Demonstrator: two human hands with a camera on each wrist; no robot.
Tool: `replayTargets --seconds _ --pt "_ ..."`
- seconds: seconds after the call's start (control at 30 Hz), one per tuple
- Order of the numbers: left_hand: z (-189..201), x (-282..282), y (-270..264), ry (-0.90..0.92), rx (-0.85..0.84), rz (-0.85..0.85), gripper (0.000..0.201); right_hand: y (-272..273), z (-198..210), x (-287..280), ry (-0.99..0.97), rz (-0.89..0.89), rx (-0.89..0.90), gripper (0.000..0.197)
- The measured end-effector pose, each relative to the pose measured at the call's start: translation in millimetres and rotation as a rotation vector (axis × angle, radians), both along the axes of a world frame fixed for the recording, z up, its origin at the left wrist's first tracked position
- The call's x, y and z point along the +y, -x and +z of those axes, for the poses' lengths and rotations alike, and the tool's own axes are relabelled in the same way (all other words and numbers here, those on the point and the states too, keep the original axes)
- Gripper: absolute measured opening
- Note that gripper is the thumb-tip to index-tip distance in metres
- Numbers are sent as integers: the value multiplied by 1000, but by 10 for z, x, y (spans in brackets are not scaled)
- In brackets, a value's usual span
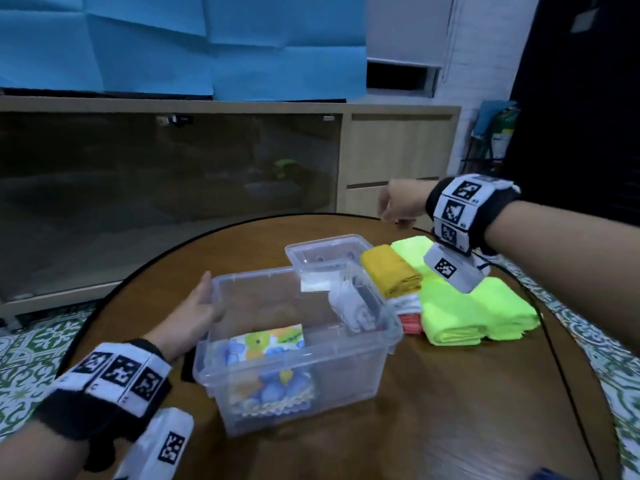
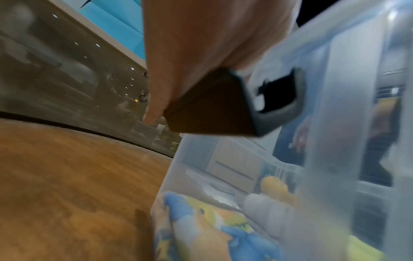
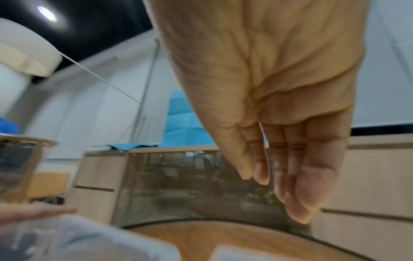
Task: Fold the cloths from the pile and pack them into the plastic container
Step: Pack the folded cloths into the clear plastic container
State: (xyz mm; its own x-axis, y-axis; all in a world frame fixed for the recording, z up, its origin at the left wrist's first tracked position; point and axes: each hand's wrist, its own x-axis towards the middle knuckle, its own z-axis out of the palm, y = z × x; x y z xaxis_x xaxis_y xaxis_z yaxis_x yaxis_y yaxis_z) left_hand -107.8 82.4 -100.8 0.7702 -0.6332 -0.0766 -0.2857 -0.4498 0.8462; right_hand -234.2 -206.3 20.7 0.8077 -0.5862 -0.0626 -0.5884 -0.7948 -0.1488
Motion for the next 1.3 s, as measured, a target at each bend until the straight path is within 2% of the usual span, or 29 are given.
replayTargets --seconds 0.03,0.1,0.17,0.23,0.33,0.47,0.57,0.67,0.73,0.83,0.93,1.03,1.07,1.17,1.3 --pt "-6 -8 -1 10 6 6 66 70 -127 -109 1 -73 11 16" --pt "-22 -39 -2 51 27 38 65 151 -416 -254 -44 -202 20 31" --pt "-43 -60 -6 80 41 68 65 163 -682 -342 -48 -274 -9 42" --pt "-69 -65 -13 97 43 92 65 135 -888 -424 -129 -328 -45 44" --pt "-106 -67 -33 115 42 103 64 58 -1055 -505 -265 -365 -54 62" --pt "-142 -68 -73 131 73 119 64 -30 -1091 -504 -324 -384 8 70" --pt "-162 -81 -83 143 67 106 66 -15 -1079 -557 -361 -390 -23 67" --pt "-152 -80 -86 122 57 97 67 37 -1056 -624 -484 -422 -152 65" --pt "-127 -77 -83 86 35 91 69 97 -992 -628 -601 -434 -268 55" --pt "-45 -67 -48 -5 6 75 70 194 -782 -567 -634 -424 -350 34" --pt "22 -63 -45 -184 -163 47 71 262 -468 -440 -601 -369 -381 33" --pt "78 -47 -6 -363 -357 13 70 280 -178 -216 -627 -263 -422 17" --pt "68 -55 18 -385 -366 -7 71 284 -98 -112 -650 -205 -422 14" --pt "7 -68 137 -380 -344 -43 68 230 45 201 -721 -26 -343 21" --pt "-57 -28 135 -197 -195 12 68 -38 -71 551 -661 80 -28 9"
